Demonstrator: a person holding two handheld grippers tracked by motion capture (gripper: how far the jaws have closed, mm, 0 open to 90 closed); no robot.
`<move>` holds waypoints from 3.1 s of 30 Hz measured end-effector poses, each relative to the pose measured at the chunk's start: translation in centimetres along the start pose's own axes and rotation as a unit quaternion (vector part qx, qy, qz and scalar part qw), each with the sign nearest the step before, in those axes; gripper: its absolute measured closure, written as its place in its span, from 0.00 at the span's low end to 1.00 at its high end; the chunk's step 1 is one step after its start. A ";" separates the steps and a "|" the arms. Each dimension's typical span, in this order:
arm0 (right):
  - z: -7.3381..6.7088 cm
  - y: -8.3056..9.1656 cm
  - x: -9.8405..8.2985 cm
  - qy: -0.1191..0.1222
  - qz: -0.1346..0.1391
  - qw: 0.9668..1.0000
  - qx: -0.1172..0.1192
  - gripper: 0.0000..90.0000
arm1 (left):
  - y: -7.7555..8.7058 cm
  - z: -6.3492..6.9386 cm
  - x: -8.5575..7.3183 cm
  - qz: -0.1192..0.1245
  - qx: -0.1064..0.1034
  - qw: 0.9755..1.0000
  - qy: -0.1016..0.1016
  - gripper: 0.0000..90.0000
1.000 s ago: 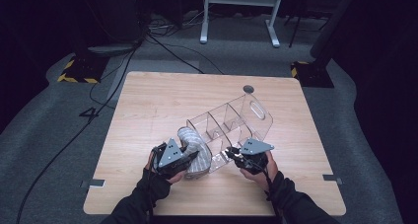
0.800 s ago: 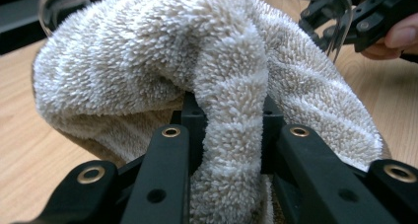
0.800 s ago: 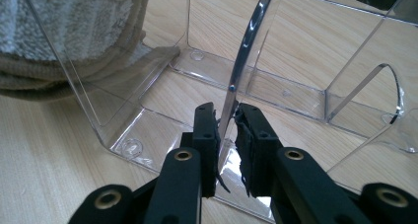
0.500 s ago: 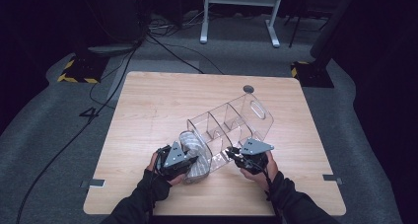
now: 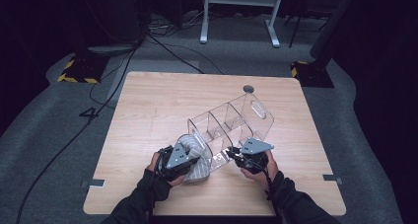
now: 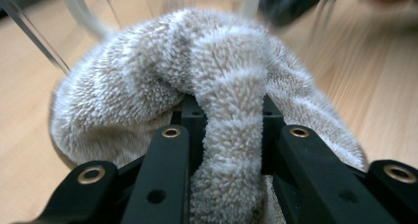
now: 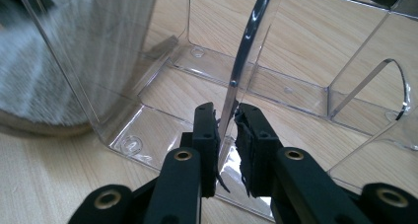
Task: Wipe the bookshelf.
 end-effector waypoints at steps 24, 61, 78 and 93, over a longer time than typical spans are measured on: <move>0.0 -0.2 -0.2 0.001 -0.005 1.000 0.001 0.88 | -1.4 2.6 -1.1 -0.021 -0.059 0.998 -0.018 0.83; -0.4 -0.3 -0.3 0.007 -0.007 1.000 0.009 0.87 | 2.4 -2.9 3.5 0.077 0.041 0.996 0.034 0.82; -0.1 -0.3 -0.4 0.004 -0.009 1.000 0.001 0.88 | -1.7 1.9 -1.9 -0.041 -0.056 0.998 -0.004 0.82; -0.5 -0.5 -0.3 0.008 -0.009 1.000 0.006 0.87 | -0.4 -4.5 -0.6 -0.026 0.049 0.998 0.027 0.82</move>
Point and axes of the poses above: each handheld gripper's, and its own axes: y roughly backward along the jaws, x roughly out of its top, z roughly to its right, the point moved 9 cm from there along -y, roughly forward along the jaws, and after that the axes turned 2 degrees about -x, right-handed, at the moved point
